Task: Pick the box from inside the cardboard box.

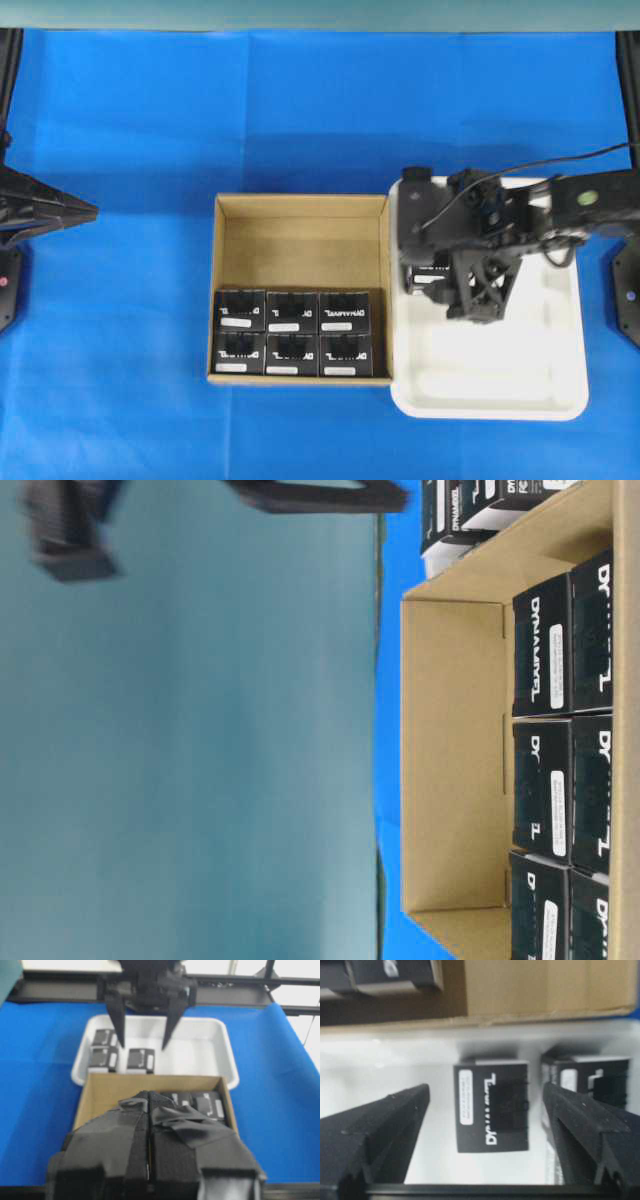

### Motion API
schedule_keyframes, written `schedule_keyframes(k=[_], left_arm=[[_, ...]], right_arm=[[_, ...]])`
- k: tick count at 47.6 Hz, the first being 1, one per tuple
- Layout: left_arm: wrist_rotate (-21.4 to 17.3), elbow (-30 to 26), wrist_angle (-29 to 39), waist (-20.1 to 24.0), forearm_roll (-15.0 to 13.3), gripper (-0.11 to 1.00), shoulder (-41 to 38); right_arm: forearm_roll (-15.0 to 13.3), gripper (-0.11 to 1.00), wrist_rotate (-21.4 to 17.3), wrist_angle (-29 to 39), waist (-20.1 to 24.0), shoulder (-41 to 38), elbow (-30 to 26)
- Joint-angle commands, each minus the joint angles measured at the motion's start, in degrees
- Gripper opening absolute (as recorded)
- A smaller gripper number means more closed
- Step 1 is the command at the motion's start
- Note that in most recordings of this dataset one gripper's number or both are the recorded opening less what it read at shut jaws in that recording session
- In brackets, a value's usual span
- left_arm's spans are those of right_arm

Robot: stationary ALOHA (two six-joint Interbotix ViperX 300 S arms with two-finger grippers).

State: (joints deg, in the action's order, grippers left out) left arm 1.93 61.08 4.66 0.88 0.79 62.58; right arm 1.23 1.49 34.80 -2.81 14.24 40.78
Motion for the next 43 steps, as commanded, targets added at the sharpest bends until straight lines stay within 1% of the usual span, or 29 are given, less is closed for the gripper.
schedule_keyframes(k=[1, 13, 23, 39, 43], left_arm=[[0.09, -1.58, -0.35, -0.09, 0.18, -0.06, -0.88], [0.09, -1.58, -0.26, 0.00, 0.18, -0.06, -1.41], [0.18, -1.58, -0.26, -0.09, 0.18, -0.06, -1.41], [0.18, -1.58, -0.35, -0.09, 0.18, -0.06, -1.41], [0.09, -1.49, -0.26, -0.09, 0.18, -0.06, -1.41]], right_arm=[[0.18, 0.93, -0.09, -0.35, -0.53, 3.16, -0.97], [0.18, 0.93, -0.09, -0.62, -1.49, 9.67, -0.70], [0.26, 0.93, -0.09, -2.64, -1.49, 13.54, 0.18], [0.44, 0.93, -0.18, -7.47, -1.49, 20.92, 4.13], [0.62, 0.93, -0.97, -8.26, -1.49, 22.32, 4.75]])
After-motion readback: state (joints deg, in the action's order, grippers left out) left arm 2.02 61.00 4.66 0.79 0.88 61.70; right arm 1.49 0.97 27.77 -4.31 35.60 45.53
